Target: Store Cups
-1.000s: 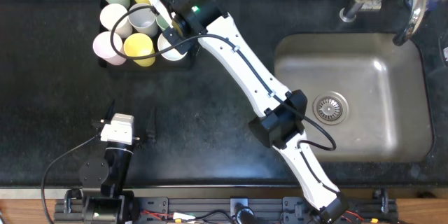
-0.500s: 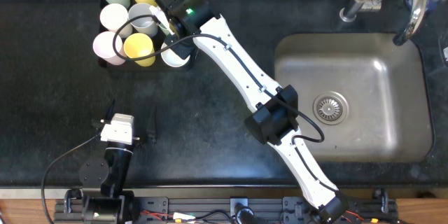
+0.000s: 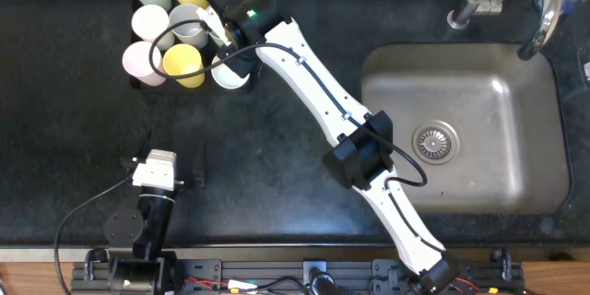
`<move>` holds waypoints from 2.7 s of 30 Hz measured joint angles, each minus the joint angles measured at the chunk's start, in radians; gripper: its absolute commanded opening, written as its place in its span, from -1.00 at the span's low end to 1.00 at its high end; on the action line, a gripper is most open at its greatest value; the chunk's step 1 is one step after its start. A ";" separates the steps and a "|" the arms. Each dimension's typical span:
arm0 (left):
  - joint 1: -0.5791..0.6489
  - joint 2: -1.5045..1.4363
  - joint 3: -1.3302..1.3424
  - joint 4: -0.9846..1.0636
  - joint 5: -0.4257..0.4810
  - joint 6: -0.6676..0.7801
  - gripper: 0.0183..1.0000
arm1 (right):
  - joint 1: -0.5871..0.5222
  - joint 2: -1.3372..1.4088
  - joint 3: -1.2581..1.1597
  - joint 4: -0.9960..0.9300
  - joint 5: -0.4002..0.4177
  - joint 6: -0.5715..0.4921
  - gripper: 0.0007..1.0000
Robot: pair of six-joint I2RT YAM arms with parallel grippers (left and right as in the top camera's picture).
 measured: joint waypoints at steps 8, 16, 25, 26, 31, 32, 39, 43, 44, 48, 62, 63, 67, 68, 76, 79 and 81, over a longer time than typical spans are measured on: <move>0.000 0.000 0.000 0.000 0.000 0.000 1.00 | -0.009 0.000 0.000 -0.009 -0.005 -0.005 -0.91; 0.000 0.000 0.000 0.000 0.000 0.000 1.00 | -0.019 0.000 0.000 -0.010 -0.006 -0.008 -0.91; 0.000 0.000 0.000 0.000 0.000 0.000 1.00 | -0.019 0.000 0.000 -0.007 -0.006 -0.013 -0.11; 0.000 0.000 0.000 0.000 0.000 0.000 1.00 | -0.018 0.000 0.000 -0.006 -0.006 -0.013 0.05; 0.000 0.000 0.000 0.000 0.000 0.000 1.00 | -0.019 0.000 -0.001 -0.007 -0.006 -0.012 1.00; 0.000 0.000 0.000 0.000 0.000 0.000 1.00 | -0.019 0.000 -0.001 -0.007 -0.007 -0.011 1.00; 0.000 0.000 0.000 0.000 0.000 0.000 1.00 | -0.022 0.000 0.000 0.002 -0.006 -0.010 0.99; 0.000 0.000 0.000 0.000 0.000 0.000 1.00 | -0.047 -0.008 0.005 0.004 -0.006 -0.002 1.00; 0.000 0.000 0.000 0.000 0.000 0.000 1.00 | -0.062 -0.019 0.008 0.005 -0.007 0.002 1.00; 0.000 0.000 0.000 0.000 0.000 0.000 1.00 | -0.145 -0.116 0.010 -0.006 -0.009 0.015 1.00; 0.000 0.000 0.000 0.000 0.000 0.000 1.00 | -0.528 -0.771 -0.406 -0.200 0.023 0.061 1.00; 0.000 0.000 0.000 0.000 0.000 0.000 1.00 | -0.541 -0.841 -0.523 -0.182 0.006 0.069 1.00; 0.000 0.000 0.000 0.000 0.000 0.000 1.00 | -0.568 -1.133 -1.022 0.010 -0.076 0.086 1.00; 0.000 -0.001 0.000 0.000 0.000 0.000 1.00 | -0.570 -1.201 -1.130 0.079 -0.083 0.089 0.99; 0.000 -0.003 0.000 0.001 0.000 0.000 1.00 | -0.576 -1.886 -2.079 1.003 -0.110 0.053 0.99; 0.000 -0.004 0.000 0.000 0.000 0.000 1.00 | -0.576 -2.049 -2.220 1.093 -0.111 0.046 1.00; 0.000 -0.004 0.000 0.000 0.000 0.000 1.00 | -0.576 -2.116 -2.269 1.100 -0.111 0.044 1.00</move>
